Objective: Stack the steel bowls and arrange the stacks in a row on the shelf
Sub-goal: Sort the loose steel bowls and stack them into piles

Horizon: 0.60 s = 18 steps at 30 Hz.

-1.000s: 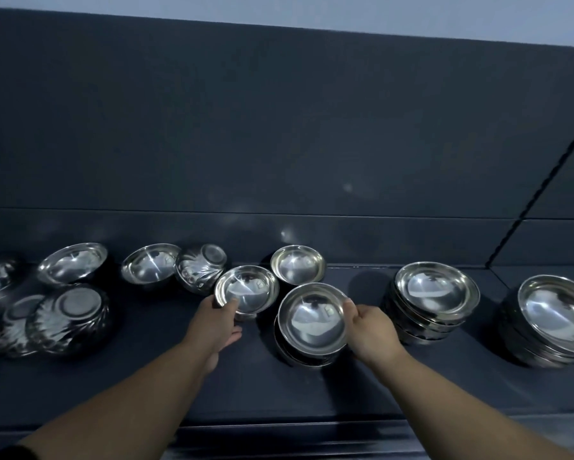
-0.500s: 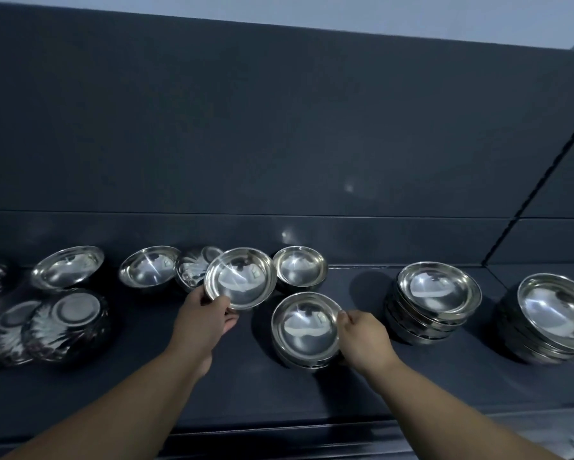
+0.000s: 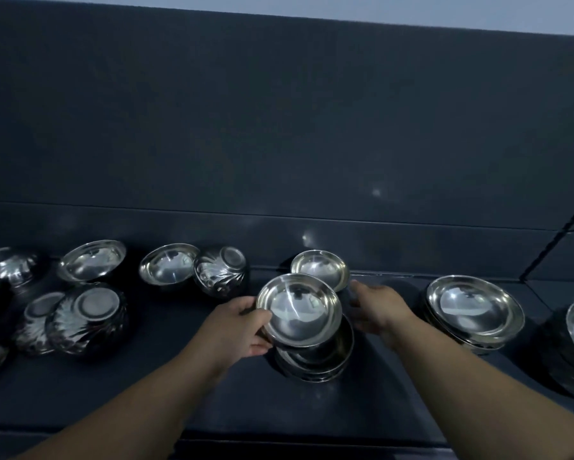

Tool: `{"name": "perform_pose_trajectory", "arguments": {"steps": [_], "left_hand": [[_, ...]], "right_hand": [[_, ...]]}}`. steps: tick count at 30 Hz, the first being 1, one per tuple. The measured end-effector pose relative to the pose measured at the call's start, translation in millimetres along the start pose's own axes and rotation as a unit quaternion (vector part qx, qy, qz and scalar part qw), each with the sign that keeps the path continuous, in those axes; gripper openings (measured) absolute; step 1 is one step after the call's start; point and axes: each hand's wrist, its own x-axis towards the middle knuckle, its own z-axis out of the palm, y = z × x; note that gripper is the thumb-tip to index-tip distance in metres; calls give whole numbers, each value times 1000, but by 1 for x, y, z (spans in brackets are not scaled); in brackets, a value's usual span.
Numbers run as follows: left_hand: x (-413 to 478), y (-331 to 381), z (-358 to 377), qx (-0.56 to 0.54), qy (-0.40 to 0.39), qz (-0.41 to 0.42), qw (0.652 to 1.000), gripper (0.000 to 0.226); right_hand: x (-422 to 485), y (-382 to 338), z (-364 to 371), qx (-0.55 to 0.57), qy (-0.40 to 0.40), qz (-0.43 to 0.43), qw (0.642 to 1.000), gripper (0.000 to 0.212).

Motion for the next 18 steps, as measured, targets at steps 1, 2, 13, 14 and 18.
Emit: {"name": "perform_pose_trajectory", "arguments": {"steps": [1, 2, 13, 14, 18], "left_hand": [[1, -1, 0, 4, 0, -3, 1000, 16], [1, -2, 1, 6, 2, -6, 1000, 16], [0, -5, 6, -6, 29, 2, 1000, 14], [0, -5, 6, -6, 30, 3, 1000, 14], [-3, -3, 7, 4, 27, 8, 1000, 10]], "right_hand": [[6, -1, 3, 12, -12, 11, 1000, 22], [12, -3, 7, 29, -25, 23, 999, 20], [34, -8, 18, 132, -40, 55, 989, 15], [32, -9, 15, 140, -38, 50, 988, 19], [12, -21, -6, 172, -27, 7, 985, 27]]}}
